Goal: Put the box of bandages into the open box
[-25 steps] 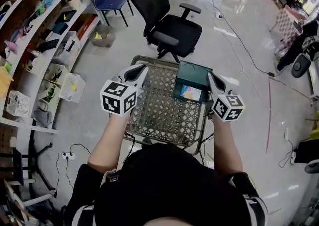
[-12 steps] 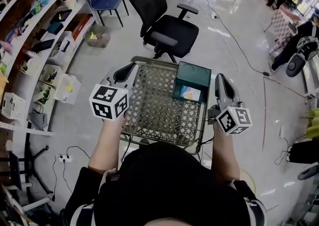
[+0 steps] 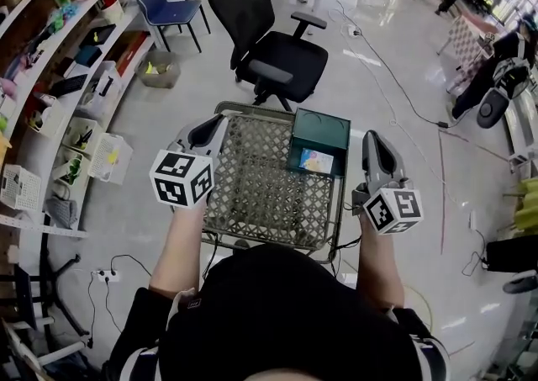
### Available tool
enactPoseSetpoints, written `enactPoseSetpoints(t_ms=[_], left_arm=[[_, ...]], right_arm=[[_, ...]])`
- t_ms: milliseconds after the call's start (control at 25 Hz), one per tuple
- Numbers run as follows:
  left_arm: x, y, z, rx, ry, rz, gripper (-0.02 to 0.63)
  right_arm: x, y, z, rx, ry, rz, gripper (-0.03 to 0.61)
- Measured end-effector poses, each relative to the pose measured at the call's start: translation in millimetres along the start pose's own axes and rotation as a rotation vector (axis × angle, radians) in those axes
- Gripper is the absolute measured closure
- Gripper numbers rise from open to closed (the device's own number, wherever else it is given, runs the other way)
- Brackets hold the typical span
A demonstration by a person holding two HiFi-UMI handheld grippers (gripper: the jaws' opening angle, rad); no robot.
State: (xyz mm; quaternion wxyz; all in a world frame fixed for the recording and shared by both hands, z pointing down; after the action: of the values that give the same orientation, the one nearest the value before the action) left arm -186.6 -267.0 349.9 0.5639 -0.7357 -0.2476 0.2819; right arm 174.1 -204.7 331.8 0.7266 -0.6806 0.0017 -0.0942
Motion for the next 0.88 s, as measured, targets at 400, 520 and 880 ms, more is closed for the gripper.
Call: enactPoseSetpoints(t_ms=[400,520,880], left_arm=[[15.1,-4.1,-8.6,-0.015,-0.027,-0.005,0.586],[16.4,-8.4,-10.6,-0.025,-0.036,-0.001,0.586],[25.1,-19.2,-15.9,-0.058,-0.077,-0.002,0.586]], right_arm=[[-2.0,0.1,5.4,-0.013,0.039,0.015,0.571],[-4.4,-2.6,4.6,-0.021,0.047,0.019,0.571],[-14.8,-12.6,3.2,-0.045,0.070,0.014,0.571]])
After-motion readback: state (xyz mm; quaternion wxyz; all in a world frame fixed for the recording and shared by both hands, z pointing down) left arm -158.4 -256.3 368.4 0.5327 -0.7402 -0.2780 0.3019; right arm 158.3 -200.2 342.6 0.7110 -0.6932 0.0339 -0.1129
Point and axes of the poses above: the fingertips, and each gripper's own axes: z backward along the fingers, x to its right, y out of its top, the point moved 7 cm from there along z, backward along the fingers, and after that the axes turned 11 degrees about -y, right-handed, at the moved point
